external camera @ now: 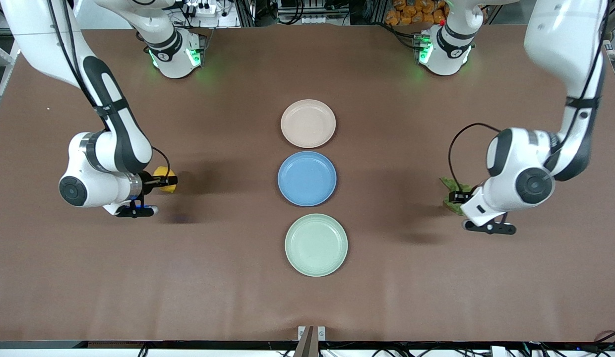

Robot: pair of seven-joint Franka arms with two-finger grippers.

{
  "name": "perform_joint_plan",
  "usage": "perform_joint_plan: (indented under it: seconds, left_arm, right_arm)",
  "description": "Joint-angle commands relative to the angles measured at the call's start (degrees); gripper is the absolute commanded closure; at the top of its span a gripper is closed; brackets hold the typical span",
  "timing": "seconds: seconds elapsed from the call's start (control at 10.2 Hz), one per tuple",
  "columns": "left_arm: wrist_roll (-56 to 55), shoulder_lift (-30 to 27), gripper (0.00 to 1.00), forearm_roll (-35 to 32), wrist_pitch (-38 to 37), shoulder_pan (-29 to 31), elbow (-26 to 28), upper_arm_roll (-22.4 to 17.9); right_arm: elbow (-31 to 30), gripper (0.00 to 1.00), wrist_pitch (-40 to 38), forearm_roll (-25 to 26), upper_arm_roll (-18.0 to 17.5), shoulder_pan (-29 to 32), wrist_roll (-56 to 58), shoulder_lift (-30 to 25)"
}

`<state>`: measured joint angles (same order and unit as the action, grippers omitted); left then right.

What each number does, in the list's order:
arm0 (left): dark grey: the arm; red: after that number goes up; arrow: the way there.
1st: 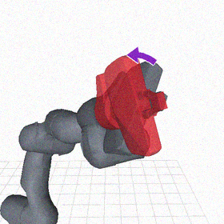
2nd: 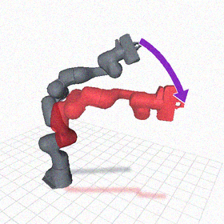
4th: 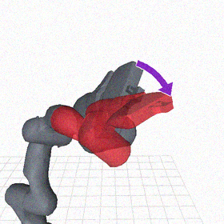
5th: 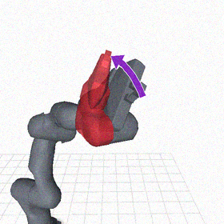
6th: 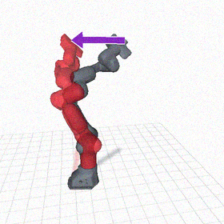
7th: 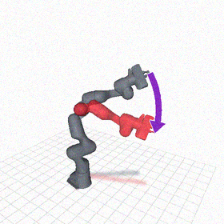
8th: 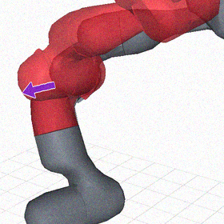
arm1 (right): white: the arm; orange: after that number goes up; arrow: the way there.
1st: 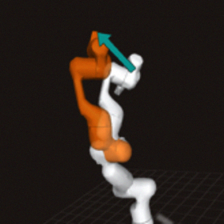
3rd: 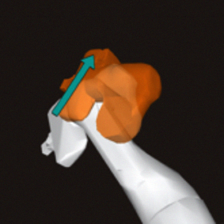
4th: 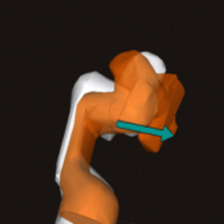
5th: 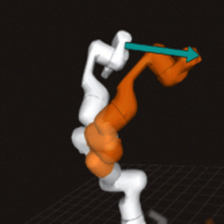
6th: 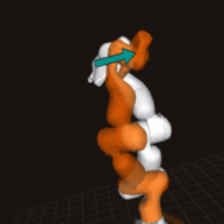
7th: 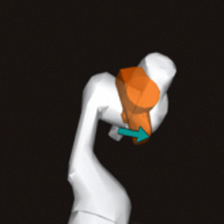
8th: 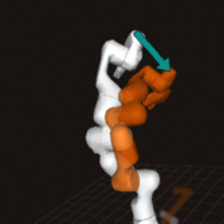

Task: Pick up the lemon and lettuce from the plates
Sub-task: 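Lift the lettuce with the left gripper while the right gripper lifts lemon, then open the left gripper releasing lettuce while the right gripper releases lemon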

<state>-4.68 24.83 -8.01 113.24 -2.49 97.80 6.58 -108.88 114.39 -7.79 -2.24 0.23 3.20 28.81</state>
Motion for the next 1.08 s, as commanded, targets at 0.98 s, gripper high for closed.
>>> perform_joint_plan:
  seconds: [0.98]
  left_arm:
    - [-3.9,-17.7,0.0,3.1,-20.5,0.5,-11.6,1.6]
  right_arm:
    - [19.7,0.0,-27.6,0.0,-0.3,4.4,0.8,-12.0]
